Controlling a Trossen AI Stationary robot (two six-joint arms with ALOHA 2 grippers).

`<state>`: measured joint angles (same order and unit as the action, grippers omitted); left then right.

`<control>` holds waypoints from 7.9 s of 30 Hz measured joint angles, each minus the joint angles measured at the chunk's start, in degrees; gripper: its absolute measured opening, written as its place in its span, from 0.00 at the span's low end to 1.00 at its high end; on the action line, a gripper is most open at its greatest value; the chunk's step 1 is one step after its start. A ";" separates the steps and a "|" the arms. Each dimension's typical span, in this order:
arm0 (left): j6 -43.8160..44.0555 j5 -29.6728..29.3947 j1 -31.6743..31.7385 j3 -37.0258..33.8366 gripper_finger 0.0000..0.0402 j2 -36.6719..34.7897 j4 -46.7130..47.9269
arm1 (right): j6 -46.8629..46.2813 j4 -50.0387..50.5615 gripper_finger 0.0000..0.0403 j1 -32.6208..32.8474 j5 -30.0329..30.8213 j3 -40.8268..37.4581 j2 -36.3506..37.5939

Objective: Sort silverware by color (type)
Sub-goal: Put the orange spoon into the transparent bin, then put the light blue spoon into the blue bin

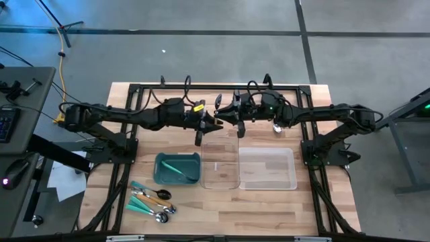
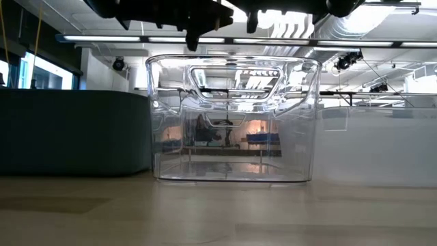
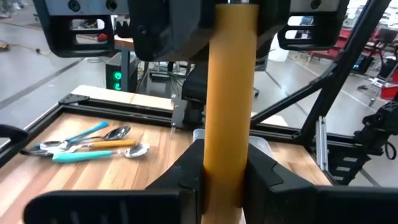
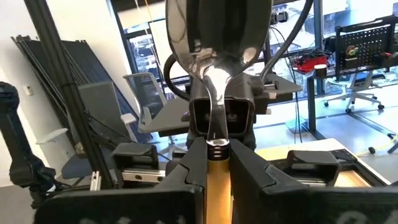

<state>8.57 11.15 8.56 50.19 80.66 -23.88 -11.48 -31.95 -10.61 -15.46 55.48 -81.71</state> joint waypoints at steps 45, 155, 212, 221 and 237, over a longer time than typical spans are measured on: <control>-25.56 -3.18 -6.46 16.83 0.12 3.27 42.59 | 5.53 43.87 0.54 -10.08 12.10 0.02 25.20; -1.17 -3.42 -0.63 -9.66 0.00 -23.74 3.04 | 8.96 49.49 0.02 -3.85 -0.09 -0.11 25.11; -0.73 -7.29 -0.66 -9.65 0.00 -23.74 5.21 | 1.46 11.57 0.00 -3.85 -1.40 -20.35 24.81; -0.75 -7.29 -0.66 -9.64 0.00 -23.74 5.23 | 1.19 11.58 0.00 -3.85 -1.51 -20.35 24.79; -1.67 -7.33 -0.66 -9.64 0.00 -23.71 6.15 | -22.44 55.16 0.00 -11.96 18.22 -17.74 23.85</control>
<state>6.90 3.81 7.90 40.56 56.95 -17.74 -33.92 23.21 -22.56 2.76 37.75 -57.86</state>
